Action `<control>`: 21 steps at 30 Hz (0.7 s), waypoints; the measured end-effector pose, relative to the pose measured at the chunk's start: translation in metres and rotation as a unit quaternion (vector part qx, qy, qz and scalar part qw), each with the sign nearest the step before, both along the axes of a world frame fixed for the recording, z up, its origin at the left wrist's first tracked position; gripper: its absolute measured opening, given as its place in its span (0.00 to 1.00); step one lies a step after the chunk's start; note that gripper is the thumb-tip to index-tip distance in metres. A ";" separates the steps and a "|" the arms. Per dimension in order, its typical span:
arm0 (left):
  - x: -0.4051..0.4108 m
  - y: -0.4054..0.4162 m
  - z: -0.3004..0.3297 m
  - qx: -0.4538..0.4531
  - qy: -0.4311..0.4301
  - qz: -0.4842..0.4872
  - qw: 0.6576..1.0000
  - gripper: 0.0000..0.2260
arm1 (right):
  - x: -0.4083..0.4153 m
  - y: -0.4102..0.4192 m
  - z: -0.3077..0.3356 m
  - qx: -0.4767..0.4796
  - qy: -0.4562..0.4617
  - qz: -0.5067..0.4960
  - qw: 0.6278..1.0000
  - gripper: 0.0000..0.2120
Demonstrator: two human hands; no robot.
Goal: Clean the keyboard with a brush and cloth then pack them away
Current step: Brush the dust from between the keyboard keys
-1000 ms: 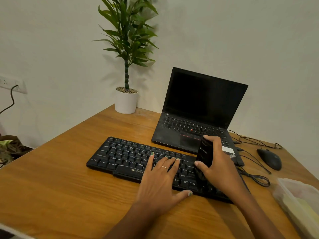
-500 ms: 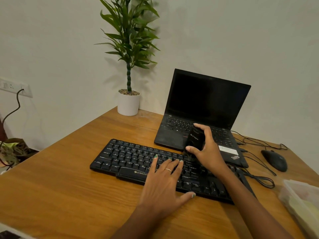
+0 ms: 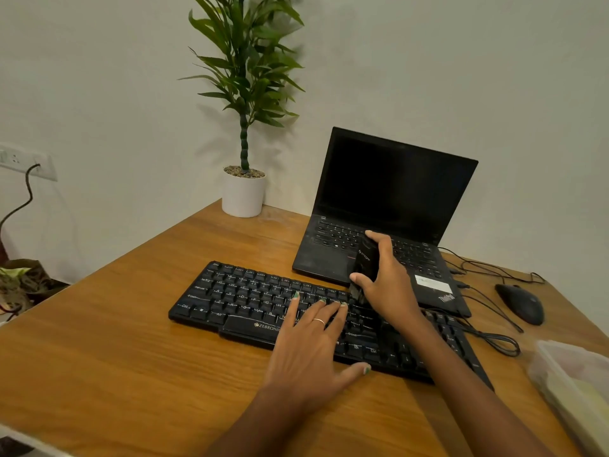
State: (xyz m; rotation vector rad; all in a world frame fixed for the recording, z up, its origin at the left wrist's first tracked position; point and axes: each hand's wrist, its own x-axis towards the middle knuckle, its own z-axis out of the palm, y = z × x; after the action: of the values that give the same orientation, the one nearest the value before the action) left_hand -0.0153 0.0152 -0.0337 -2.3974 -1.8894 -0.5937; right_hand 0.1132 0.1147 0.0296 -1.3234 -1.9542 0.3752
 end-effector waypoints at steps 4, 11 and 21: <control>0.000 -0.001 0.001 -0.001 0.006 -0.002 1.000 0.43 | 0.000 -0.001 0.006 -0.038 -0.018 0.004 0.999 0.35; 0.000 0.000 0.001 -0.004 0.012 0.000 1.000 0.44 | -0.014 -0.008 -0.001 0.019 -0.004 -0.006 1.000 0.35; -0.002 0.001 0.000 0.002 0.017 0.004 1.000 0.45 | -0.003 -0.009 0.006 0.004 -0.085 -0.025 0.996 0.36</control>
State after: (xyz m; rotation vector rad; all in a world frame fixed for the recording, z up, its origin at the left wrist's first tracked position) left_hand -0.0169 0.0164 -0.0338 -2.3810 -1.8816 -0.5517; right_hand 0.1104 0.1055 0.0358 -1.4371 -2.0546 0.2369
